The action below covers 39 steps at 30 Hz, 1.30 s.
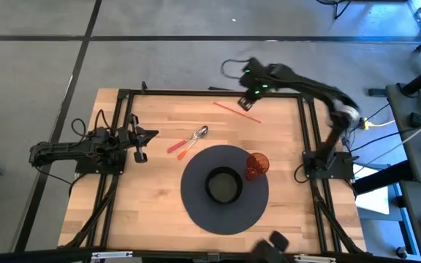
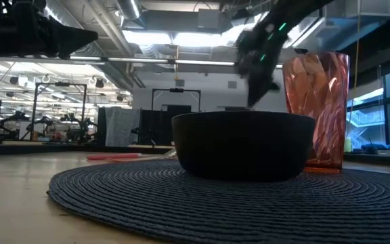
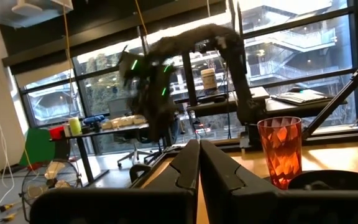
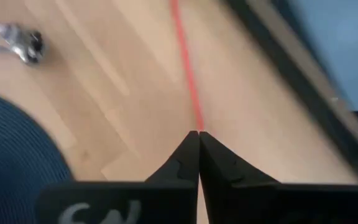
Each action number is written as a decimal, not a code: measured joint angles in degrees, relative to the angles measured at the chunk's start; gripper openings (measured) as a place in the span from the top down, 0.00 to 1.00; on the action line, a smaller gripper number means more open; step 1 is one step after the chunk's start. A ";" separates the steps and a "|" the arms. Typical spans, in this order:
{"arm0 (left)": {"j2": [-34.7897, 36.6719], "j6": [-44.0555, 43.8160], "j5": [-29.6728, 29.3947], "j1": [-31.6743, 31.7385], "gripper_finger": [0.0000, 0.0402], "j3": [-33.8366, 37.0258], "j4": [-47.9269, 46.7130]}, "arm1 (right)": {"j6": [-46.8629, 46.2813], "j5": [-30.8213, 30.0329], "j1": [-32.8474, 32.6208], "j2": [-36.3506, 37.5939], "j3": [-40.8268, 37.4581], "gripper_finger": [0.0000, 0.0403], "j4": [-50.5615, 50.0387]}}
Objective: Pick & Place Utensil
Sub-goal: Put the sipping straw in the cup
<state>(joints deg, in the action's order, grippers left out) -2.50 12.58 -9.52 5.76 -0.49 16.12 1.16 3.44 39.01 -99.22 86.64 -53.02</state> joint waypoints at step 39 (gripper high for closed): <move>0.00 -2.61 0.04 -0.01 0.99 0.00 0.33 | 3.20 3.60 -3.71 -25.87 15.47 0.37 1.86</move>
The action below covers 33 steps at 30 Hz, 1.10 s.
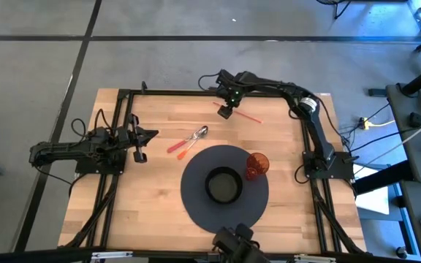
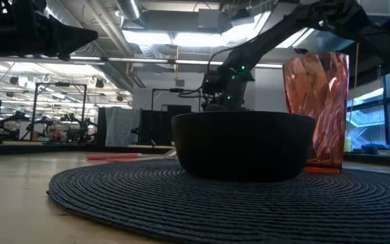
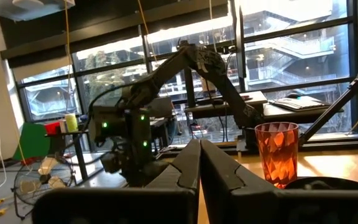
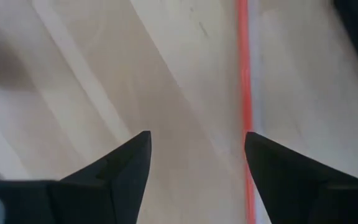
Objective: Pick & Place Utensil
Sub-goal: Put the sipping straw in the cup
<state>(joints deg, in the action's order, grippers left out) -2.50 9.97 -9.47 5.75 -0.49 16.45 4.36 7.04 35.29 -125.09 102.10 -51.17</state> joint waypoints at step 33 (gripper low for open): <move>0.00 -0.87 0.15 -0.01 0.99 0.00 -0.02 | 1.46 -4.44 1.38 -5.15 0.22 0.83 0.25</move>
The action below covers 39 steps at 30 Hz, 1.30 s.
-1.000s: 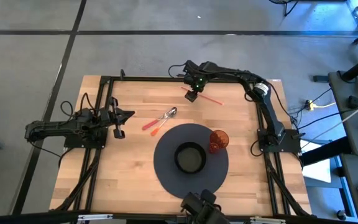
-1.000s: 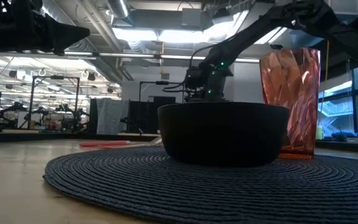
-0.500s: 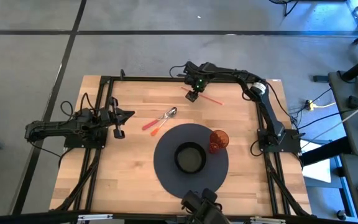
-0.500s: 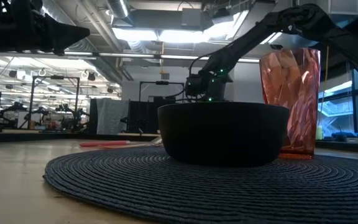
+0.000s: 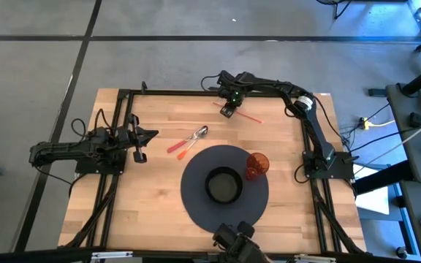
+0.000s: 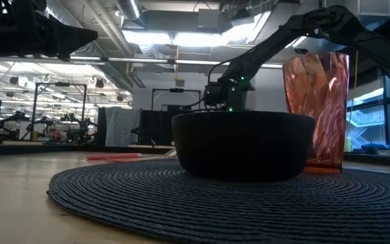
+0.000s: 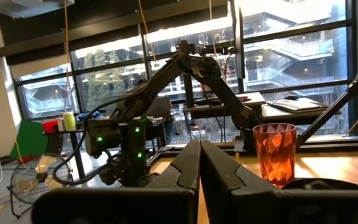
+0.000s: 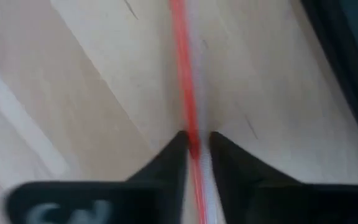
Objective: Pick & Place Utensil
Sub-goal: Put the sipping straw in the cup
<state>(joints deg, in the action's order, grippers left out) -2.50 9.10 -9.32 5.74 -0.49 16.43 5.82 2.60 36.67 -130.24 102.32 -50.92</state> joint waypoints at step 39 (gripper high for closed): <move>0.00 -1.05 -0.02 0.00 0.98 0.00 -1.46 | 7.09 9.94 -18.74 36.08 7.60 1.00 12.83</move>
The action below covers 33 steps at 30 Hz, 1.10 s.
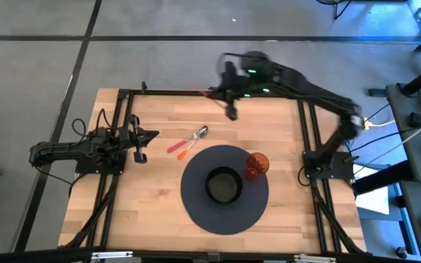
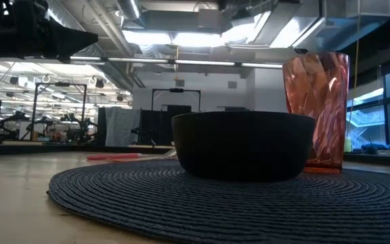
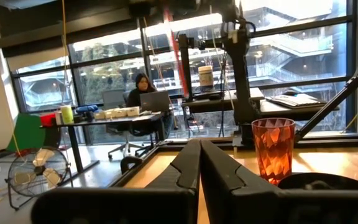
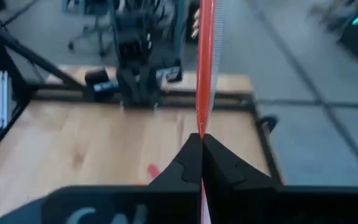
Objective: Pick & Place Utensil
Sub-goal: Put the sipping straw in the cup
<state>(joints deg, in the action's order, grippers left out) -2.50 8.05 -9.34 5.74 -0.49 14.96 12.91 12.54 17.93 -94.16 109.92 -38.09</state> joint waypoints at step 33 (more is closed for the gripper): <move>-0.02 -0.43 -0.20 0.00 0.98 0.00 -0.20 | -16.57 10.89 -6.75 58.76 -79.64 1.00 60.95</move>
<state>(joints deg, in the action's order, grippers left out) -2.52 7.62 -9.54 5.73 -0.49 14.76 -3.66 23.44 11.19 -35.40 30.28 22.86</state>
